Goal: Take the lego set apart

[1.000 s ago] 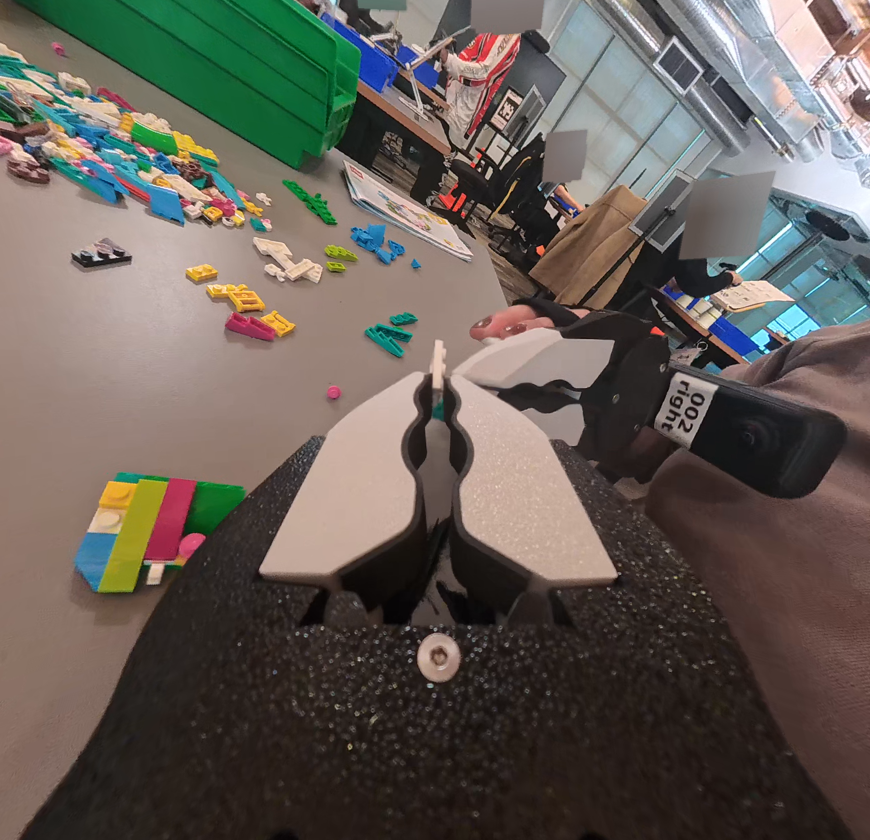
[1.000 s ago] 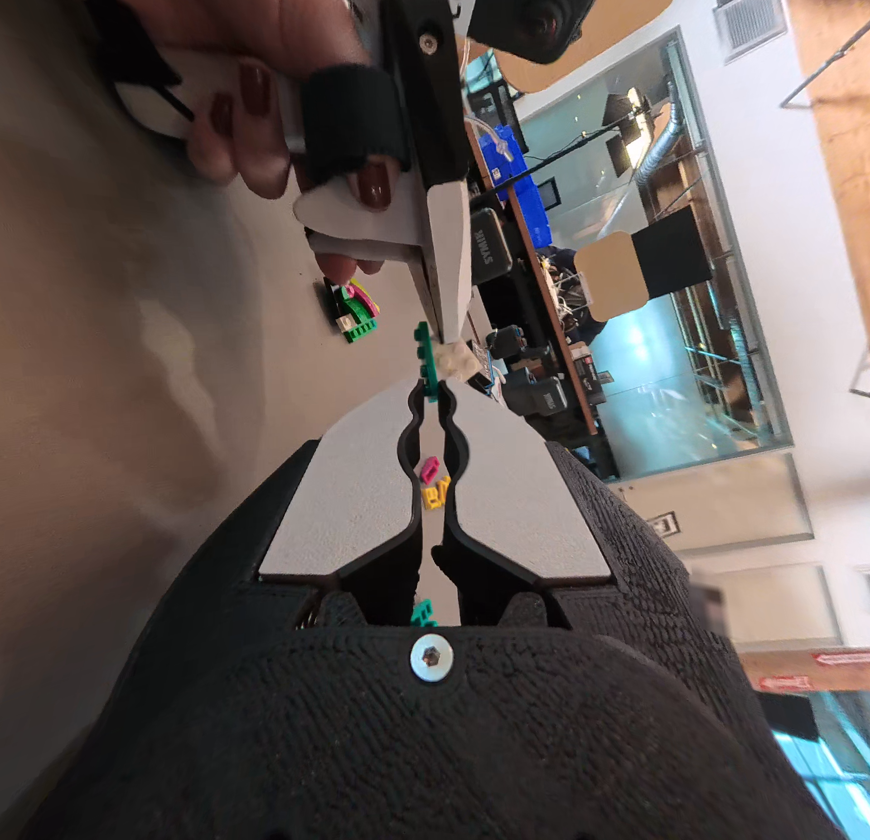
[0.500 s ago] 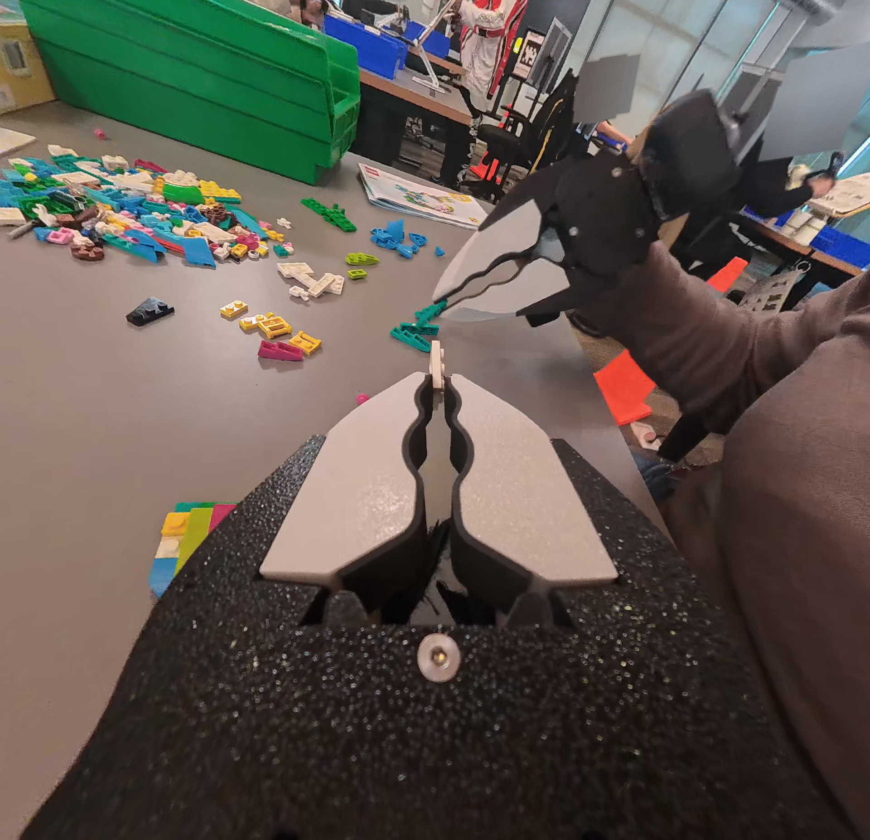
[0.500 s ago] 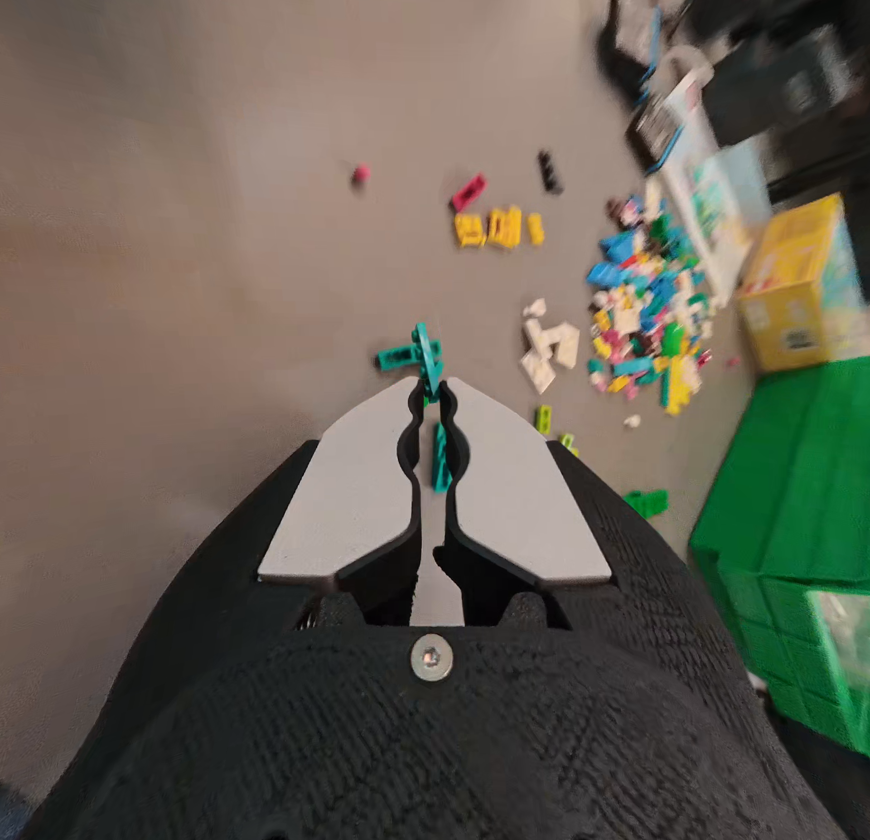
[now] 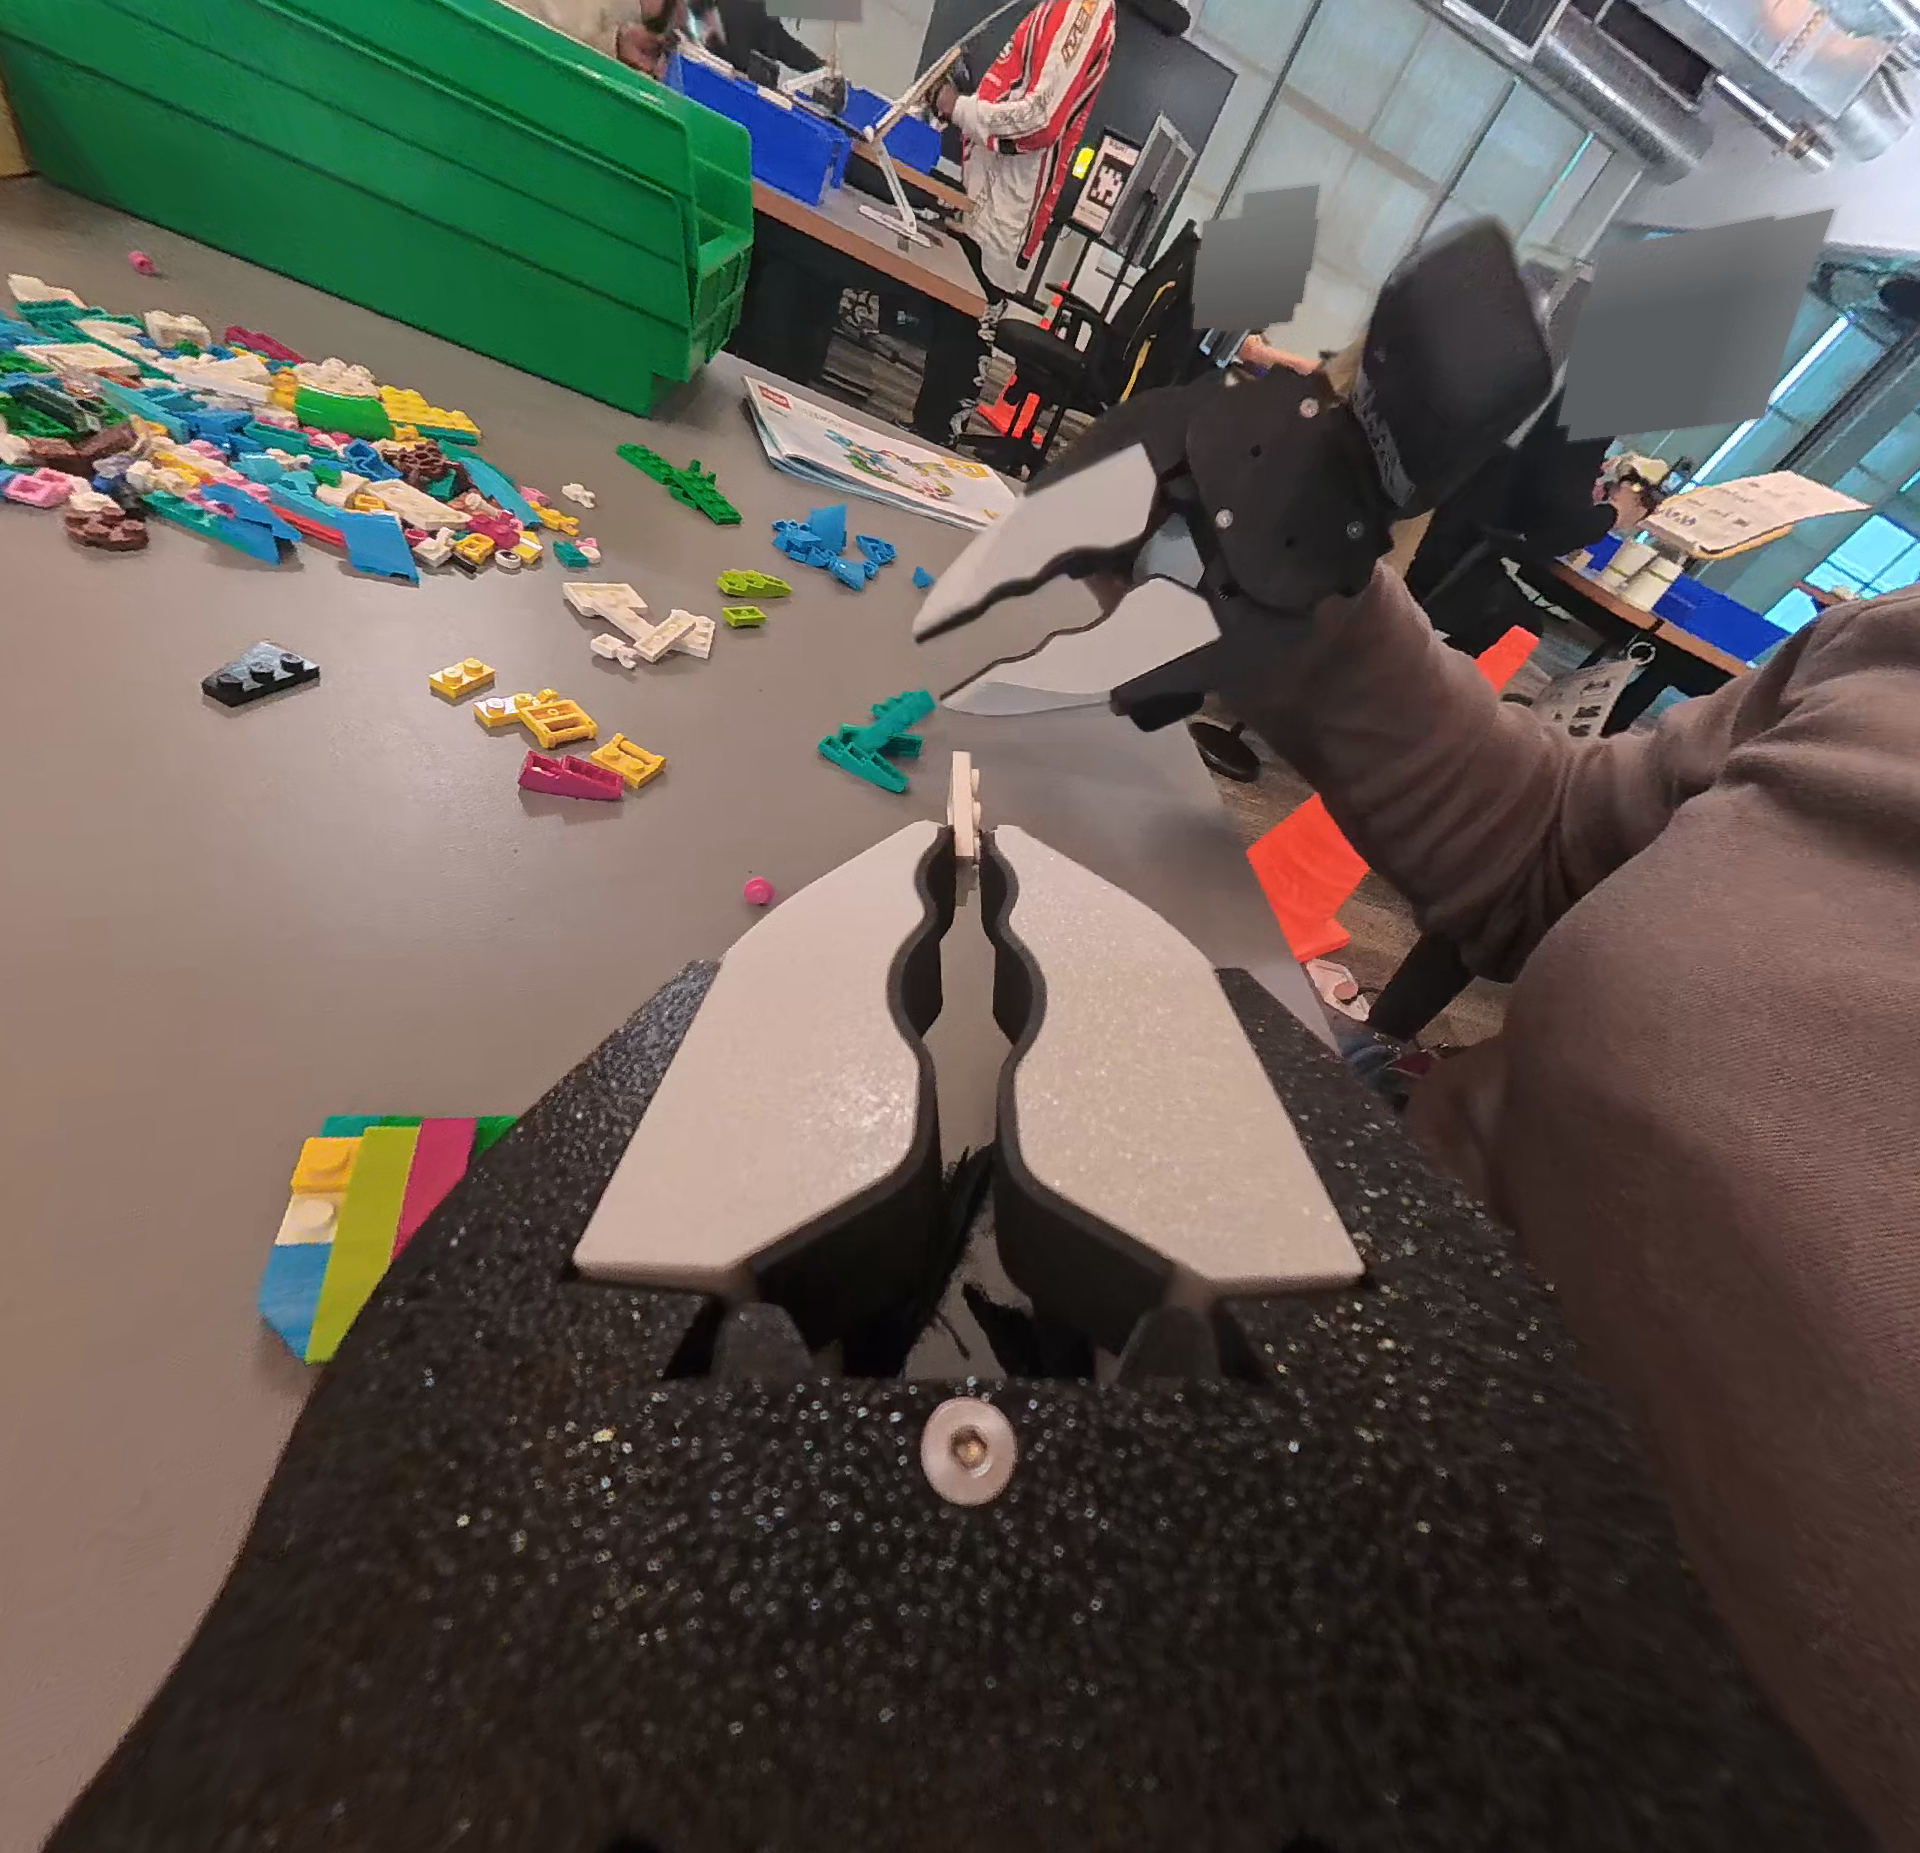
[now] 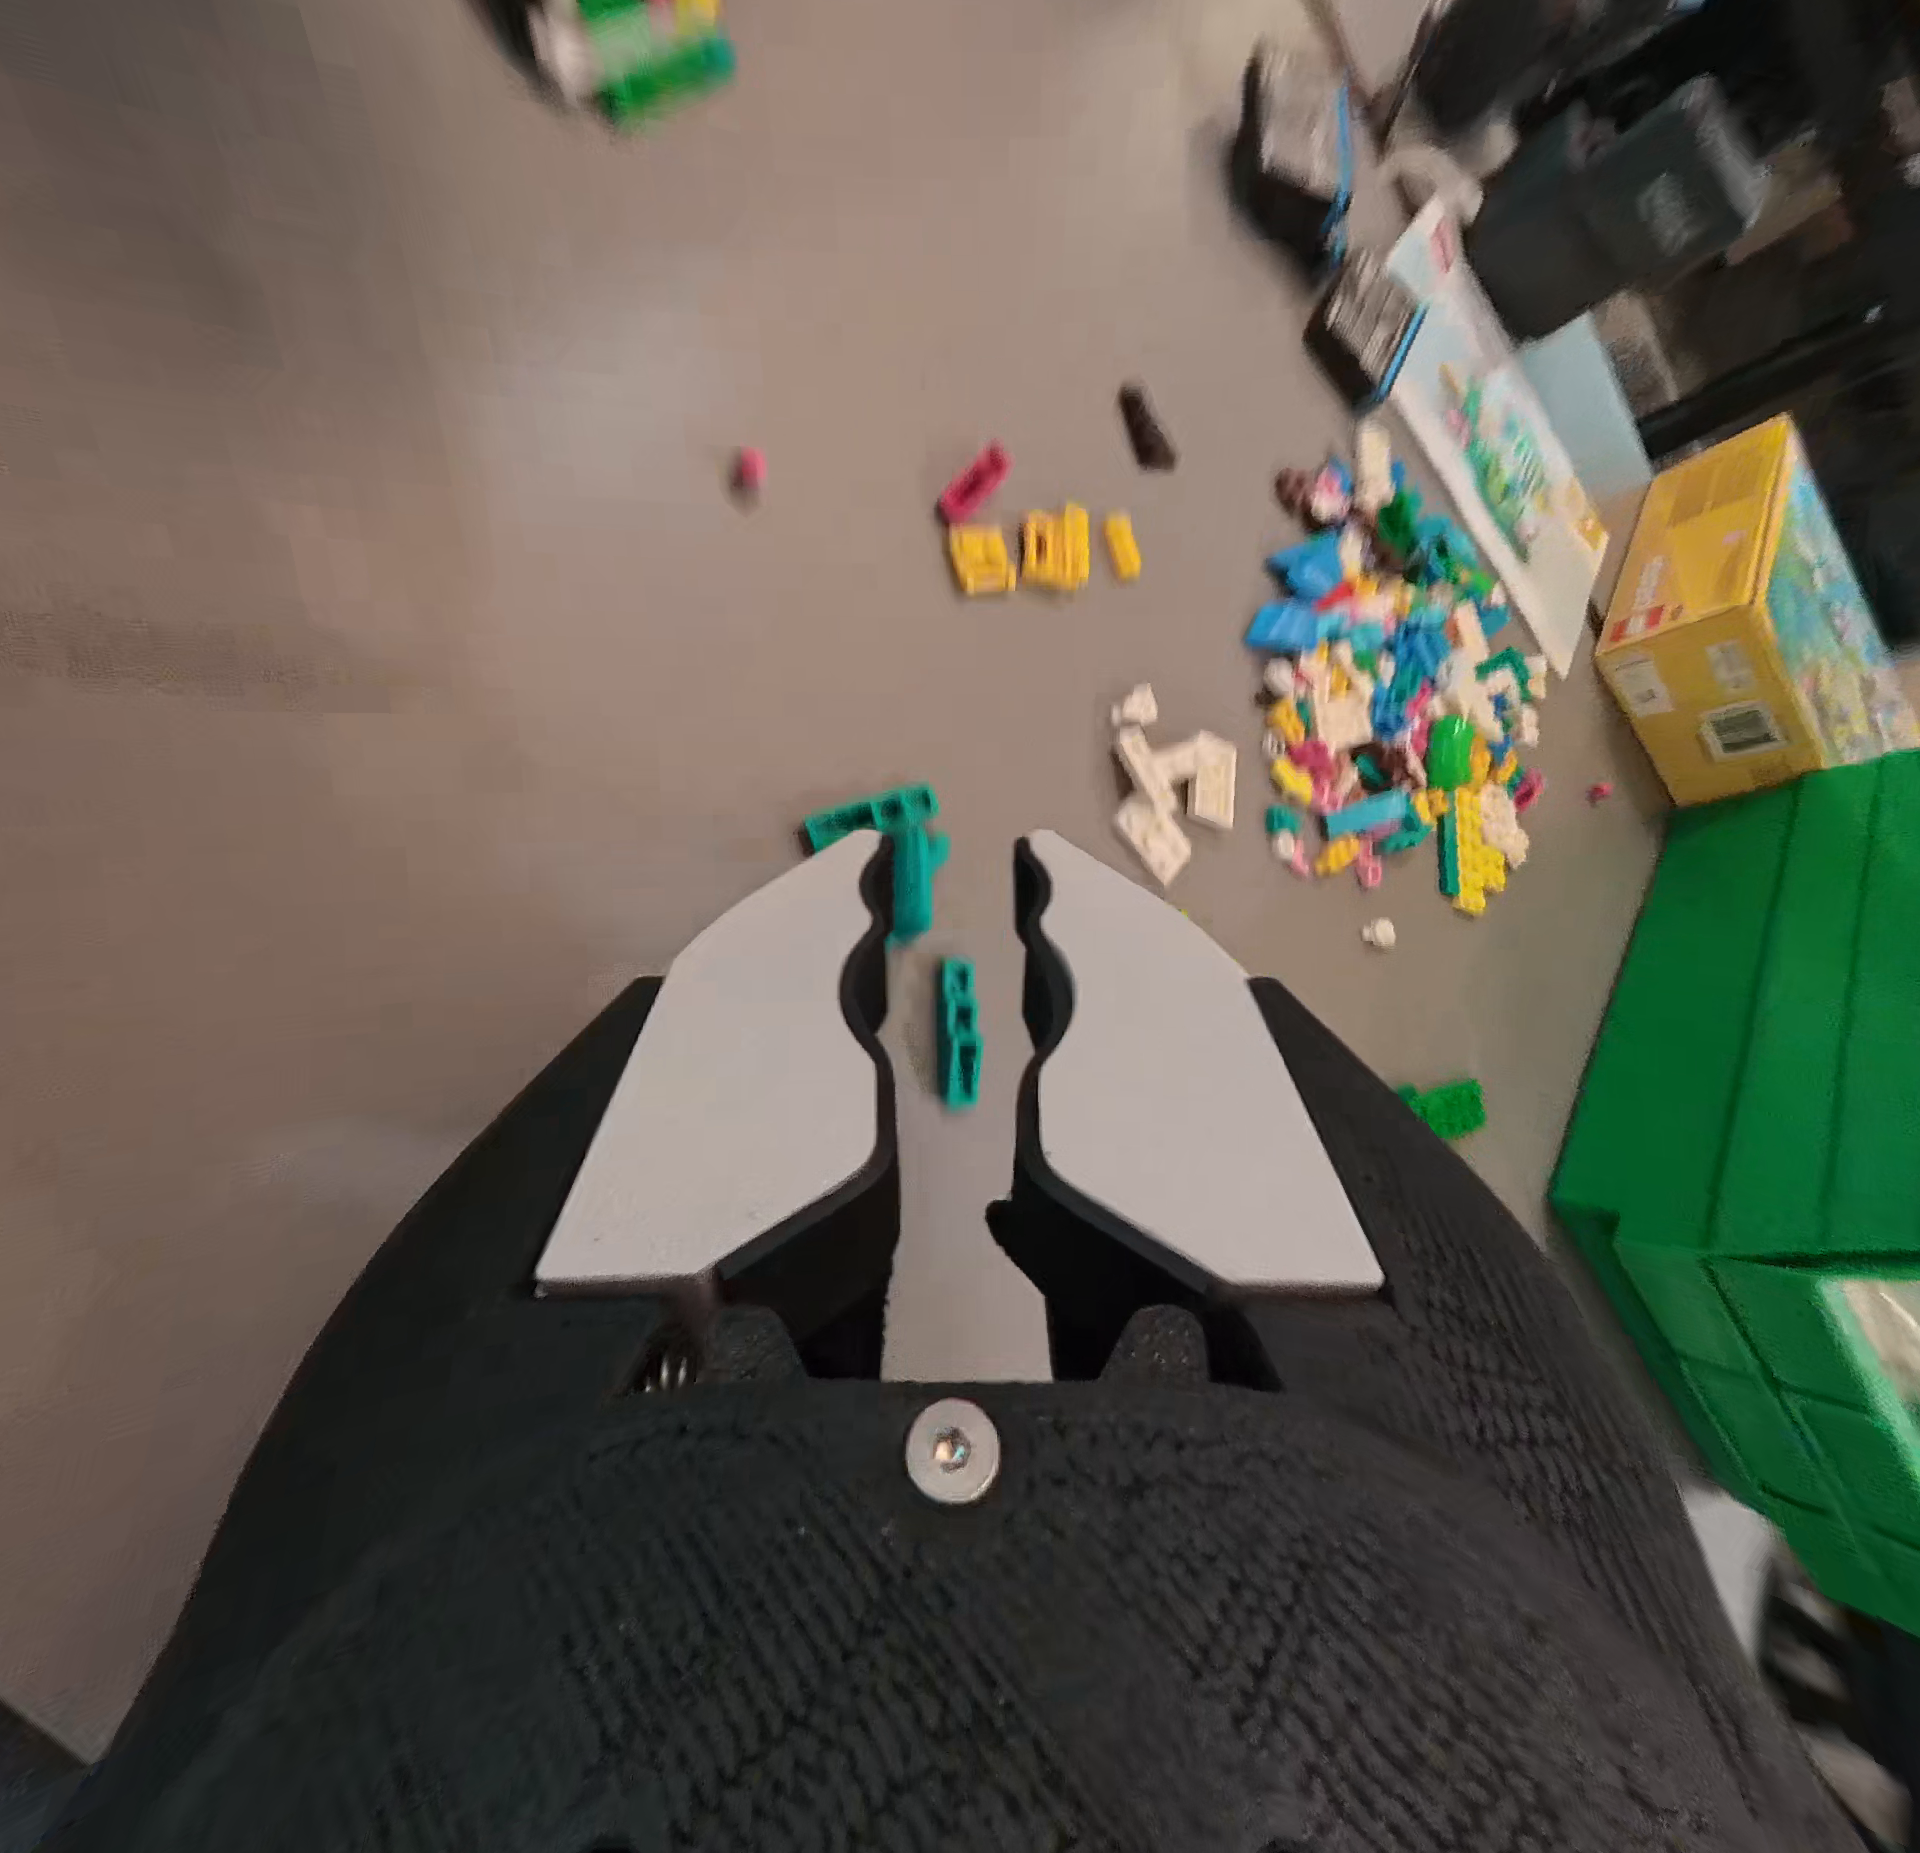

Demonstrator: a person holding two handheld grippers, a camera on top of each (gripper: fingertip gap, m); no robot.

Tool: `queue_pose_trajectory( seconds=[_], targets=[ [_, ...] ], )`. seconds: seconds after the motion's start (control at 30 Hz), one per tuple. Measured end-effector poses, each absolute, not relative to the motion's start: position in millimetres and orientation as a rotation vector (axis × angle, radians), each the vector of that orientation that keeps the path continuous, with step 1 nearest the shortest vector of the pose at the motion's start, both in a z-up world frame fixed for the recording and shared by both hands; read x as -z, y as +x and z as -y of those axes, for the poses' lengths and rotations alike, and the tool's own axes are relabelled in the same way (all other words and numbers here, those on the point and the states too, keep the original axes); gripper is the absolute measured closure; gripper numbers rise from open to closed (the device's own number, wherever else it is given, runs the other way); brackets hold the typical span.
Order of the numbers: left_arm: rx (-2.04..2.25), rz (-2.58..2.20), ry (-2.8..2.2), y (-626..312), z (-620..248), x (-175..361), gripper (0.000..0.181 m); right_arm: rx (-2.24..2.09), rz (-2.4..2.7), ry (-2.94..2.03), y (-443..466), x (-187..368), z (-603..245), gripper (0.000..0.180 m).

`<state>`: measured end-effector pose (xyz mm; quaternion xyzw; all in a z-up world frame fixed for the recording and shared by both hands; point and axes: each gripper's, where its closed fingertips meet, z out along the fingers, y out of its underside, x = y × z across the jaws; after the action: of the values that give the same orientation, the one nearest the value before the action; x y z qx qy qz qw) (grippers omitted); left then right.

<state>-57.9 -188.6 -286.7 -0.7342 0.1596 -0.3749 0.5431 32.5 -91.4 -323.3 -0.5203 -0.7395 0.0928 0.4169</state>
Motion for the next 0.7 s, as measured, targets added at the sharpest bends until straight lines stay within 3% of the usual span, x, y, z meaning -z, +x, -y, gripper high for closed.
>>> queue_pose_trajectory(
  seconds=[0.27, 0.43, 0.53, 0.6, 0.7],
  targets=[
    [0.935, -0.601, -1.65, -31, 210, 277, 0.177, -1.193, 1.779, -1.165, -18, 269, 200, 0.157],
    [0.91, -0.719, -1.635, -16, 220, 280, 0.177, -1.245, 1.84, -1.085, -25, 273, 223, 0.175],
    [0.873, -0.734, -1.623, -14, 220, 281, 0.176, -1.267, 1.876, -1.085, -22, 275, 221, 0.176],
    [0.749, -0.705, -1.626, -20, 210, 281, 0.16, -1.1, 1.836, -1.133, -24, 278, 188, 0.177],
    [0.592, -0.65, -1.634, -38, 199, 278, 0.149, -0.669, 1.659, -1.319, -20, 287, 87, 0.177]
  ],
)
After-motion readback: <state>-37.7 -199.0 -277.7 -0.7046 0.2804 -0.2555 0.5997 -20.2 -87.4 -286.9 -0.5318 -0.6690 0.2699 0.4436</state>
